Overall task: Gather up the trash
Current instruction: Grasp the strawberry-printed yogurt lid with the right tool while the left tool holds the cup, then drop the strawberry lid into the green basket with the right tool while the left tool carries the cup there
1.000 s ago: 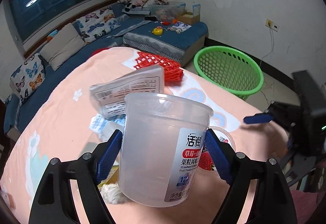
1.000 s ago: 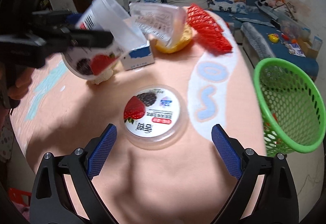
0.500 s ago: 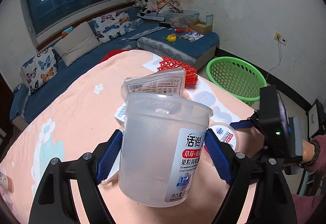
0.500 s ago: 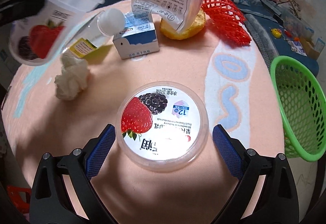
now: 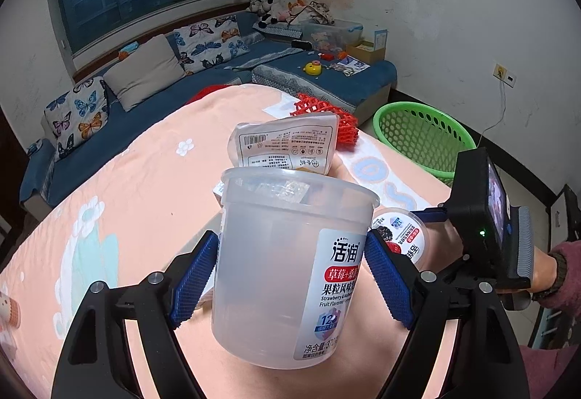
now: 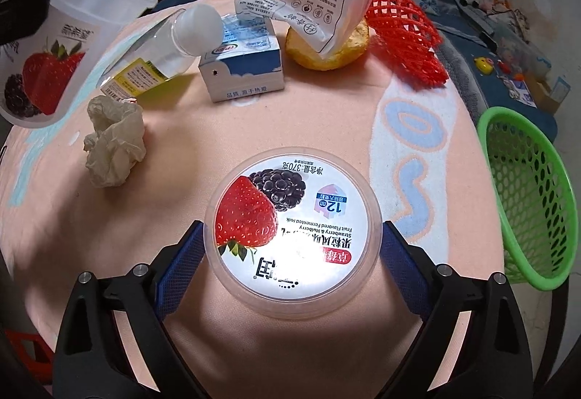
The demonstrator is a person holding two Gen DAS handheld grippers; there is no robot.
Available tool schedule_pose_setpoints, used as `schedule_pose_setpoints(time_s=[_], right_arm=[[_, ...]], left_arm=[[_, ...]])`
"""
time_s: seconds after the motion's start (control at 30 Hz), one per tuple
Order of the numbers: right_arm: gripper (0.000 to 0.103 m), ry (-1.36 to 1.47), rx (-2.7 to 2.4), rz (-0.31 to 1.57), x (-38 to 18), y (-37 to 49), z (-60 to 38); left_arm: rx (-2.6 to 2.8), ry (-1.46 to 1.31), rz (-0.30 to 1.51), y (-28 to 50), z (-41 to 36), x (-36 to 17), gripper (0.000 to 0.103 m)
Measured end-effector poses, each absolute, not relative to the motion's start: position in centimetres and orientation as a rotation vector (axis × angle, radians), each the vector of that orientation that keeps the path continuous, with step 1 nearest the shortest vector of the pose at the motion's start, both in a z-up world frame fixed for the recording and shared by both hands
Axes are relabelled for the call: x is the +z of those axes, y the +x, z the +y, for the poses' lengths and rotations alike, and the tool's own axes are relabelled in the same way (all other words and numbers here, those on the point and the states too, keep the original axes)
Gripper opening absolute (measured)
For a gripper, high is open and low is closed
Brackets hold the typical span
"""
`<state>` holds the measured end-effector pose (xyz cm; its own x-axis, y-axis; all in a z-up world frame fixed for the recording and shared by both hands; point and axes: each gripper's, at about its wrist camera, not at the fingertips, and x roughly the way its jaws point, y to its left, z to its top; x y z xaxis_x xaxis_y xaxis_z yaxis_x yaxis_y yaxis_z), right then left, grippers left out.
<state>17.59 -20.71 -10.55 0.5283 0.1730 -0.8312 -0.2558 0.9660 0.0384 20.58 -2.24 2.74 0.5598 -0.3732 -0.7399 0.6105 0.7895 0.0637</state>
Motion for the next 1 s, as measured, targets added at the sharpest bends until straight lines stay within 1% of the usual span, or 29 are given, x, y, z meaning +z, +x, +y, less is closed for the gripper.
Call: schedule_pose_setpoints(time_s=[0.2,0.57,0.77,1.0], right_arm=[[0.092,-0.074,0.260,0.944,-9.2,16.1,-21.0],[0.092,0.022,0.197,0.852,-5.6,14.3,-26.6],[0.093,0.103,0.080,0.820,-4.5,15.3,-33.6],[0.093,0.194,-0.085,0.898,-7.1,17.8,-43.7]], left_arm=[[-0.600,0.324,0.781,20.5,-2.6,2.6,0.079],[-0.646,0.300,0.775,20.8,-5.8,2.5,0.079],[-0.680,0.305,0.776,21.3,-8.9,2.5,0.079],[-0.715,0.286,0.778,22.5,-12.5,2.5,0.078]])
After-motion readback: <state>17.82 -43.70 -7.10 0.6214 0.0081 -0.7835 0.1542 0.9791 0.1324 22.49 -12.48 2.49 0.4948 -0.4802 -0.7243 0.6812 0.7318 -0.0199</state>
